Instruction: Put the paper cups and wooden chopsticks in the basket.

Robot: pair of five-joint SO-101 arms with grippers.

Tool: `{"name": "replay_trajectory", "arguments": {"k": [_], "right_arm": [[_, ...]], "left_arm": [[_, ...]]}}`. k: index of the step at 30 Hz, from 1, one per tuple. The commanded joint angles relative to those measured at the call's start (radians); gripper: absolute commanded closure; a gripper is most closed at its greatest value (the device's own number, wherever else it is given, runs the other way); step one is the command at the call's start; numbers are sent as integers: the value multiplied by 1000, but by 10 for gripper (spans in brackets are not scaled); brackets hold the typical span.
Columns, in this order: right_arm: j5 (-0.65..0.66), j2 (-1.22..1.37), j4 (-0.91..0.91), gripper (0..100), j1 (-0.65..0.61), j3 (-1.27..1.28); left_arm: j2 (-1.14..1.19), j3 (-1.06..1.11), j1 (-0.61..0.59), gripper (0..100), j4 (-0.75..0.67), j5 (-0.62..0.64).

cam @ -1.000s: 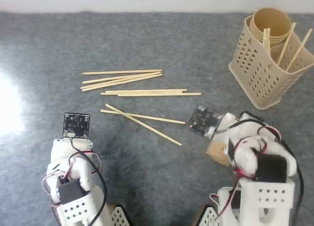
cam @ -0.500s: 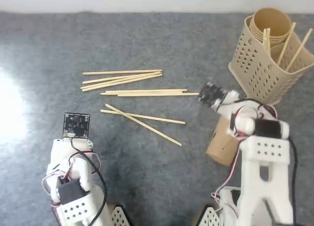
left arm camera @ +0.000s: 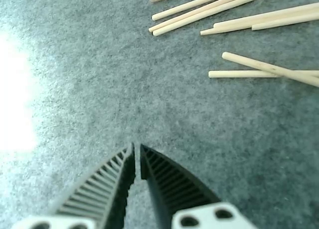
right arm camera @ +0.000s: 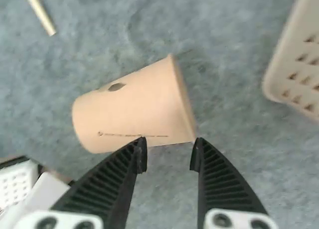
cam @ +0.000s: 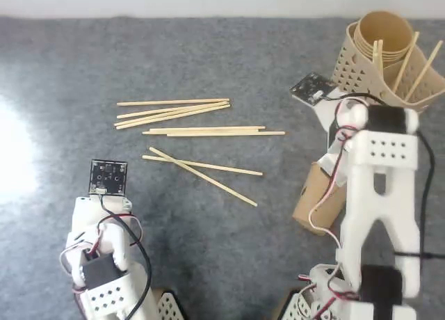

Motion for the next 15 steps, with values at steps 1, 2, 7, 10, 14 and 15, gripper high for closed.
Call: {"name": "replay_trajectory", "arguments": {"k": [1,2,7,10,14,15], "right_arm": [[9,19,30,841,-7,-55],[11,27,27,841,-4,-55],[57,77,8,838,24,-55],[58,134,-25,838,39,-52],[58,225,-31,837,50,-57],[58,242,-31,837,48,-57]], "left_arm": [[-8,-7,6,986,-17,-11],[-8,-7,6,986,-17,-11],[-8,-7,6,986,-17,-11],[-8,-7,6,986,-17,-11],[-8,-7,6,986,-17,-11],[-8,-7,6,986,-17,-11]]}}
